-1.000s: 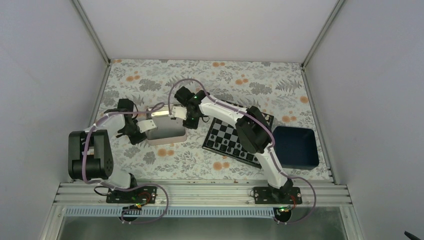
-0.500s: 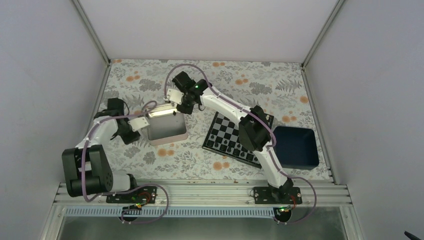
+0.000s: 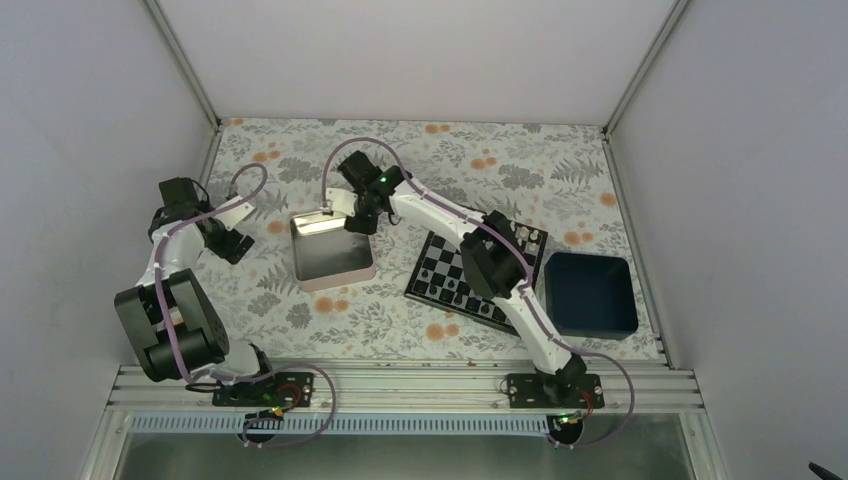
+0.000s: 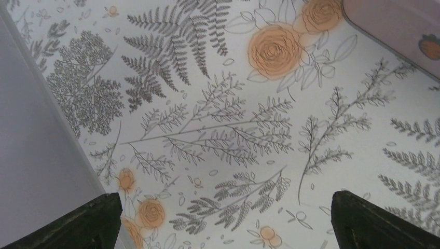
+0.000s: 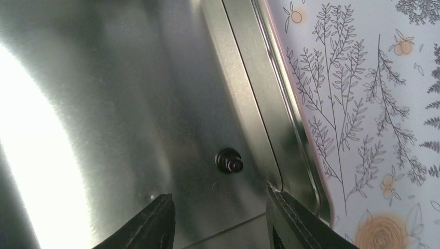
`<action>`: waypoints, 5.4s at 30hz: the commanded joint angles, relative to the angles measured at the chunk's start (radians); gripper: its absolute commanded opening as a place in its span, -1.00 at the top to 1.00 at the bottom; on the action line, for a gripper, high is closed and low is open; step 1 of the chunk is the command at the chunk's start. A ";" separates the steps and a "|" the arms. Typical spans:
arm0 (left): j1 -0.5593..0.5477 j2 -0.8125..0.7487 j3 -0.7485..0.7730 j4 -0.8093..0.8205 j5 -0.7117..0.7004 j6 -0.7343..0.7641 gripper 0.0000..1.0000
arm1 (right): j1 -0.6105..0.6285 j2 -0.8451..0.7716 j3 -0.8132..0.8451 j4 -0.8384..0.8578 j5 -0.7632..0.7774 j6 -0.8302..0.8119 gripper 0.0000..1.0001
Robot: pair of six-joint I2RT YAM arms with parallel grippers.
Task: Set up the chess pieces on the board
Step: Adjust the storage box at the center of the board, then pick up the chess piece from the storage box, then place the chess piece on the chessboard.
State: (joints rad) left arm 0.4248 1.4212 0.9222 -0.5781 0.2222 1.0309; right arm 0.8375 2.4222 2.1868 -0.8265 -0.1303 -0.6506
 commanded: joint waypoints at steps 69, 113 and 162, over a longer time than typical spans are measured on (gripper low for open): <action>0.096 0.023 -0.074 0.020 0.177 0.078 -1.00 | 0.043 0.037 0.114 -0.091 0.111 0.077 0.92; 0.071 -0.126 -0.073 0.233 0.401 -0.397 -1.00 | -0.928 -1.410 -1.542 0.084 -0.533 -0.345 0.86; 0.066 -0.126 -0.207 0.341 0.364 -0.397 -1.00 | -1.066 -1.095 -1.584 -0.020 -0.580 -0.681 0.78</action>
State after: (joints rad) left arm 0.4908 1.3022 0.7208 -0.2626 0.5785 0.6315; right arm -0.2184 1.3094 0.5755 -0.8555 -0.6708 -1.3163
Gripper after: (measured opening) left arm 0.999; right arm 0.107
